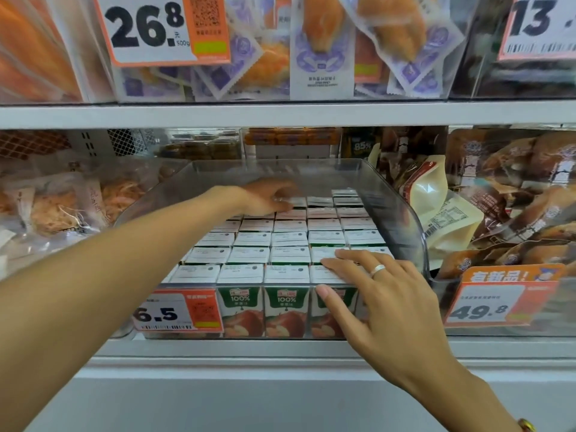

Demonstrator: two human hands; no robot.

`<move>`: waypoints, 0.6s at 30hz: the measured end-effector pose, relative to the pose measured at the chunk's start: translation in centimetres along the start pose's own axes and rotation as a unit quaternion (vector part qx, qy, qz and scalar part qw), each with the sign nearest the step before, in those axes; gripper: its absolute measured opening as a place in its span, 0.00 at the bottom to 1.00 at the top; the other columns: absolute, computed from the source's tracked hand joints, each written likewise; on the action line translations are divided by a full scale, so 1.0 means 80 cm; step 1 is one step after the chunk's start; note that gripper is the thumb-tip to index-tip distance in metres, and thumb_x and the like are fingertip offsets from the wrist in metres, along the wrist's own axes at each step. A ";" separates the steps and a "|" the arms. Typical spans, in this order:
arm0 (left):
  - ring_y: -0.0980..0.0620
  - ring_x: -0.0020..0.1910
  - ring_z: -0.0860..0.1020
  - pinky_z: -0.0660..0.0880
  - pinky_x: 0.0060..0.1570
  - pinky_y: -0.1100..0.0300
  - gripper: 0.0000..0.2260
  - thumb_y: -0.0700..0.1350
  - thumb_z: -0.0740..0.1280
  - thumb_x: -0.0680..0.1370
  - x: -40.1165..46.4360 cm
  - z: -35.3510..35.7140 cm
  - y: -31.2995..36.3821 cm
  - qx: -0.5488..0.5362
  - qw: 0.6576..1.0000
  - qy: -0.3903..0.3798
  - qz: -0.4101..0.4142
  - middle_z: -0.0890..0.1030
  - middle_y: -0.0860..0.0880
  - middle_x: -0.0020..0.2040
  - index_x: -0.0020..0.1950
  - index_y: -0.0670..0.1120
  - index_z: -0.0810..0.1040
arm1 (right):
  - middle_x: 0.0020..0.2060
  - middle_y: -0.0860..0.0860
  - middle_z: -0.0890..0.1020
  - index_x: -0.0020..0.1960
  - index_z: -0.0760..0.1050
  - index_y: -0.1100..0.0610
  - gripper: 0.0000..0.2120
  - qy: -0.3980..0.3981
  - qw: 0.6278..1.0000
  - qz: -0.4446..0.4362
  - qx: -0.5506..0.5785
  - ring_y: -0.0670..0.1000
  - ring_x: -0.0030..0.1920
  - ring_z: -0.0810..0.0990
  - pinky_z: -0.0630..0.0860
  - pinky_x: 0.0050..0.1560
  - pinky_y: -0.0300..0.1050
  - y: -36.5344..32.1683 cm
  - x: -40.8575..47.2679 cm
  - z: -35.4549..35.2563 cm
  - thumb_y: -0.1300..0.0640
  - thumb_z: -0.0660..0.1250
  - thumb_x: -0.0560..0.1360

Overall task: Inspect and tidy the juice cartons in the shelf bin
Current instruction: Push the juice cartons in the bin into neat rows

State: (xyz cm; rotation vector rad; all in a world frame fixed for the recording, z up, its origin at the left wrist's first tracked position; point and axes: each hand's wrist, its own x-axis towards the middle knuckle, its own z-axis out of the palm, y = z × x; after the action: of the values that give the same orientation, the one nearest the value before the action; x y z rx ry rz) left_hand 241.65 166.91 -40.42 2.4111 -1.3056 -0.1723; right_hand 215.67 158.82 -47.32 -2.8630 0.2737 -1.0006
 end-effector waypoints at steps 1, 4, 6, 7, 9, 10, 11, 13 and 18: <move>0.48 0.71 0.68 0.63 0.69 0.57 0.15 0.44 0.60 0.83 0.003 0.003 -0.006 0.007 1.000 -0.020 -0.005 0.70 0.48 0.72 0.71 0.48 0.71 | 0.55 0.43 0.82 0.59 0.79 0.46 0.21 0.000 1.000 -0.002 0.001 0.47 0.55 0.79 0.70 0.51 0.44 0.000 0.000 0.000 0.38 0.54 0.78; 0.50 0.70 0.69 0.65 0.67 0.58 0.14 0.44 0.58 0.84 0.008 0.010 -0.017 -0.017 0.999 -0.029 -0.017 0.71 0.50 0.71 0.69 0.51 0.72 | 0.55 0.43 0.82 0.59 0.79 0.46 0.21 0.002 1.000 -0.005 0.001 0.47 0.56 0.79 0.69 0.51 0.44 0.000 0.001 0.002 0.38 0.54 0.78; 0.50 0.69 0.69 0.64 0.63 0.62 0.14 0.43 0.57 0.84 0.010 0.014 -0.022 -0.025 0.999 -0.015 -0.016 0.71 0.50 0.71 0.70 0.52 0.71 | 0.55 0.43 0.82 0.59 0.79 0.46 0.21 0.006 1.000 -0.010 -0.003 0.47 0.55 0.79 0.70 0.51 0.44 0.000 0.001 0.002 0.38 0.53 0.79; 0.49 0.69 0.69 0.63 0.62 0.62 0.14 0.43 0.57 0.84 0.011 0.017 -0.023 -0.022 1.000 -0.007 -0.016 0.71 0.50 0.71 0.70 0.52 0.71 | 0.55 0.43 0.82 0.59 0.79 0.46 0.21 0.009 1.000 -0.013 -0.006 0.48 0.55 0.79 0.71 0.51 0.45 0.001 0.001 0.002 0.38 0.53 0.79; 0.49 0.69 0.69 0.64 0.63 0.62 0.14 0.43 0.56 0.85 0.011 0.019 -0.020 -0.017 1.000 0.002 -0.021 0.71 0.50 0.72 0.70 0.52 0.71 | 0.55 0.44 0.82 0.59 0.79 0.46 0.21 0.007 1.000 -0.017 -0.011 0.48 0.55 0.79 0.72 0.51 0.45 0.001 0.001 -0.001 0.38 0.53 0.79; 0.48 0.69 0.70 0.65 0.65 0.61 0.14 0.43 0.56 0.85 0.011 0.020 -0.017 -0.011 1.000 0.006 -0.025 0.71 0.49 0.72 0.69 0.52 0.71 | 0.55 0.44 0.82 0.59 0.79 0.46 0.21 0.002 1.000 -0.016 -0.012 0.48 0.56 0.79 0.73 0.51 0.46 0.001 0.001 -0.002 0.38 0.53 0.79; 0.48 0.69 0.70 0.66 0.65 0.60 0.15 0.43 0.56 0.84 0.009 0.020 -0.014 -0.003 0.999 0.013 -0.030 0.71 0.49 0.72 0.69 0.52 0.72 | 0.56 0.44 0.82 0.60 0.79 0.46 0.21 -0.004 1.000 -0.014 -0.013 0.48 0.56 0.79 0.73 0.52 0.46 0.000 0.002 -0.004 0.38 0.53 0.79; 0.47 0.68 0.72 0.67 0.61 0.61 0.15 0.42 0.58 0.84 0.001 0.018 -0.008 0.003 0.998 0.049 -0.045 0.71 0.49 0.72 0.69 0.51 0.73 | 0.57 0.44 0.82 0.61 0.78 0.46 0.22 -0.022 0.999 -0.019 -0.019 0.48 0.57 0.79 0.73 0.53 0.46 -0.002 0.003 -0.009 0.38 0.51 0.79; 0.52 0.66 0.73 0.69 0.65 0.57 0.12 0.46 0.66 0.80 -0.061 0.015 0.017 -0.026 0.988 0.152 -0.002 0.76 0.53 0.67 0.63 0.54 0.77 | 0.62 0.41 0.78 0.64 0.76 0.44 0.17 -0.091 0.995 -0.024 0.027 0.46 0.61 0.77 0.69 0.57 0.40 0.005 0.001 -0.032 0.42 0.57 0.80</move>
State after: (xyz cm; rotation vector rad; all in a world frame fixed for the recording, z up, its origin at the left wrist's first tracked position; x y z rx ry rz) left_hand 237.51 169.93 -41.35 2.2865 -1.1411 0.1520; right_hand 214.04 158.30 -45.32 -2.8979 0.1602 -0.7344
